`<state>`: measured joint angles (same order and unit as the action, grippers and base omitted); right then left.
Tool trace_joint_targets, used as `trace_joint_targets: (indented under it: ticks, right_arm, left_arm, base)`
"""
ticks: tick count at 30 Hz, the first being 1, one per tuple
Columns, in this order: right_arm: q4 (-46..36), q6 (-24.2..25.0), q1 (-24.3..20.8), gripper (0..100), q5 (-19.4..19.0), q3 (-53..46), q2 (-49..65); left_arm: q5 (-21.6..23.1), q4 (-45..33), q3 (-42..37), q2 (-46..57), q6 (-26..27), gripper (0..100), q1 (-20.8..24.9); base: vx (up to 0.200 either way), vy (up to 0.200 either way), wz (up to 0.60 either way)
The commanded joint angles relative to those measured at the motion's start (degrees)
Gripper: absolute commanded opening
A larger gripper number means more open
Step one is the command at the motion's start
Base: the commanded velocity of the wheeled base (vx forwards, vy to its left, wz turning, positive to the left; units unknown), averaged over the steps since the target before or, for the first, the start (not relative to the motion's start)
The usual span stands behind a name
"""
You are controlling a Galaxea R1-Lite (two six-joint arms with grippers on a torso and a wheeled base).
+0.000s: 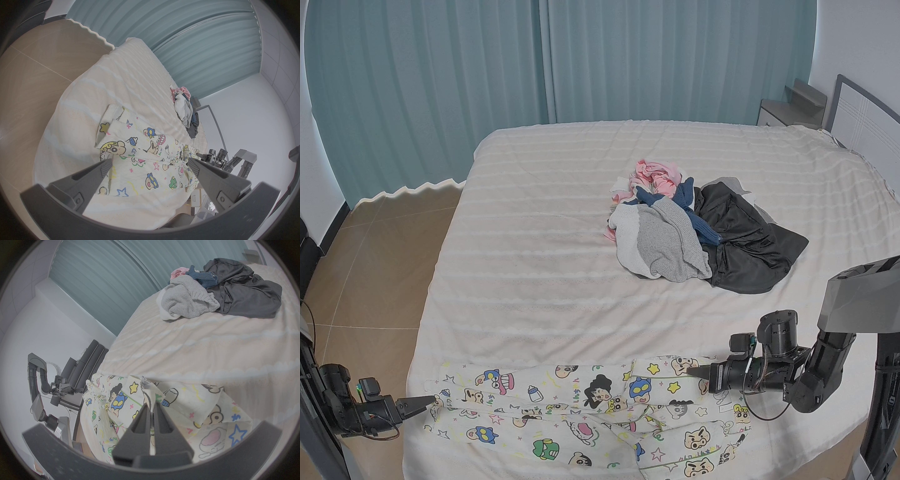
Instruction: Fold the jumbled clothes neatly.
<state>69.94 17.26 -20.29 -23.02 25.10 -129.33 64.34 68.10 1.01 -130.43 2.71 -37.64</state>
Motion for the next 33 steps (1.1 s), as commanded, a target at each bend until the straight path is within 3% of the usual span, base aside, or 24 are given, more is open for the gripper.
trace_joint_targets:
  ticks: [1,5,6,13,21,25,27,31,33]
  right_arm:
    - [-0.24,-0.12,-0.19,0,-0.01,0.39,-0.66]
    - [-0.5,-0.3,-0.11,0,0.08,0.83,-0.75]
    - [-0.5,-0.3,-0.02,100,0.08,0.92,-0.75]
    - [0.73,0.23,0.77,100,1.22,-0.4,2.06]
    - [4.33,7.08,0.69,100,12.91,-10.6,22.1]
    - [4.24,7.0,0.6,100,18.88,-15.43,30.63]
    - [4.24,6.82,0.77,100,21.96,-18.51,36.08]
    - [3.8,6.91,0.77,100,22.58,-22.02,43.72]
    - [3.71,6.82,0.69,100,22.49,-22.9,44.87]
  left_arm:
    - [-0.01,0.02,-0.57,-0.09,0.02,100,-0.06]
    - [-0.01,0.02,-0.57,-0.09,0.02,100,-0.06]
    - [-0.01,0.02,-0.57,-0.09,0.02,100,-0.06]
    - [-0.01,0.02,-0.57,-0.18,0.02,100,-0.06]
    - [-1.06,0.02,-1.01,4.04,4.24,100,-0.76]
    - [-7.48,0.02,-0.92,9.05,3.62,100,-0.24]
    - [-13.19,0.02,-0.57,12.04,3.53,100,1.96]
    - [-23.91,0.11,2.68,13.8,3.36,100,6.62]
    - [-26.02,0.11,3.73,13.88,3.27,100,7.76]
  base:
    - [0.0,0.0,0.0]
    - [0.0,0.0,0.0]
    - [0.0,0.0,0.0]
    - [0.0,0.0,0.0]
    - [0.0,0.0,0.0]
    - [0.0,0.0,0.0]
    - [0.0,0.0,0.0]
    - [0.0,0.0,0.0]
    - [0.0,0.0,0.0]
